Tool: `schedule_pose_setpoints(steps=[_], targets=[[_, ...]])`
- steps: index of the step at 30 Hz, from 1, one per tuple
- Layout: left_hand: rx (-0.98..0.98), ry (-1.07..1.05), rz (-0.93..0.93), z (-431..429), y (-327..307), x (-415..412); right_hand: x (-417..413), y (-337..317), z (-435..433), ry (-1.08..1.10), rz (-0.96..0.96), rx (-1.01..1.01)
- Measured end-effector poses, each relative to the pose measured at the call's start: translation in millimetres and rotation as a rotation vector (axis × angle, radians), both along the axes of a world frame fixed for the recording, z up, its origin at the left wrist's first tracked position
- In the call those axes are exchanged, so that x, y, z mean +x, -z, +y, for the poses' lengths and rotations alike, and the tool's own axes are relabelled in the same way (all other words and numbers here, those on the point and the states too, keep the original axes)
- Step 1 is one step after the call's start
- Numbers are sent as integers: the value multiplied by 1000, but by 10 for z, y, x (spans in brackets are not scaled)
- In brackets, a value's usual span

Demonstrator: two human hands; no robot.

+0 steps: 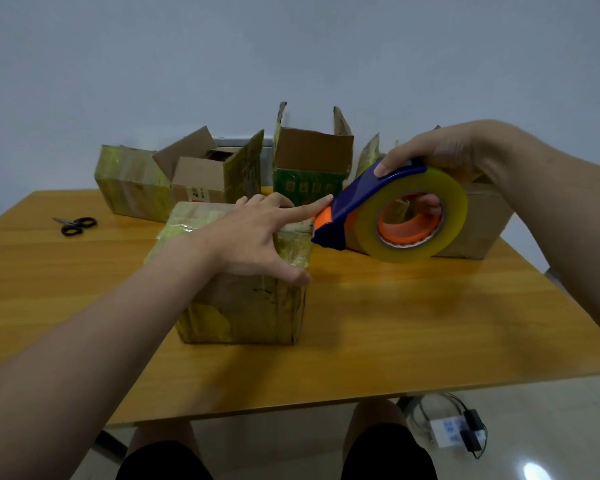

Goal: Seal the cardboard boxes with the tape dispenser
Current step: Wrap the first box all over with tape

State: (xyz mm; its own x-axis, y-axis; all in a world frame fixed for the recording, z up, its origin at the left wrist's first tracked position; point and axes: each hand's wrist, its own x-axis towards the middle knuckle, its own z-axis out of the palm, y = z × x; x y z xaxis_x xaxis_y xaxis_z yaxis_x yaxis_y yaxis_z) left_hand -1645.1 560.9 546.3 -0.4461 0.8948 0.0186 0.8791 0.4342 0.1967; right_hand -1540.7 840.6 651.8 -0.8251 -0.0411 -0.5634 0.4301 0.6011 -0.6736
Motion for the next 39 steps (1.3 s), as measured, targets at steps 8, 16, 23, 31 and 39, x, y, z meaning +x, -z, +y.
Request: schedule_pose_setpoints(steps=[8, 16, 23, 31, 39], targets=[[102, -12, -140, 1, -34, 49, -71, -171, -226, -103, 24, 152], [43, -23, -91, -19, -38, 61, -143, -214, -154, -37, 24, 136], [11, -18, -86, -16, 3, -5, -62, 24, 110, 48, 45, -7], [110, -46, -248, -31, -35, 54, -169, -277, -286, -183, 69, 353], [59, -75, -73, -1, 28, 45, -430, 390, -707, -204, 36, 708]])
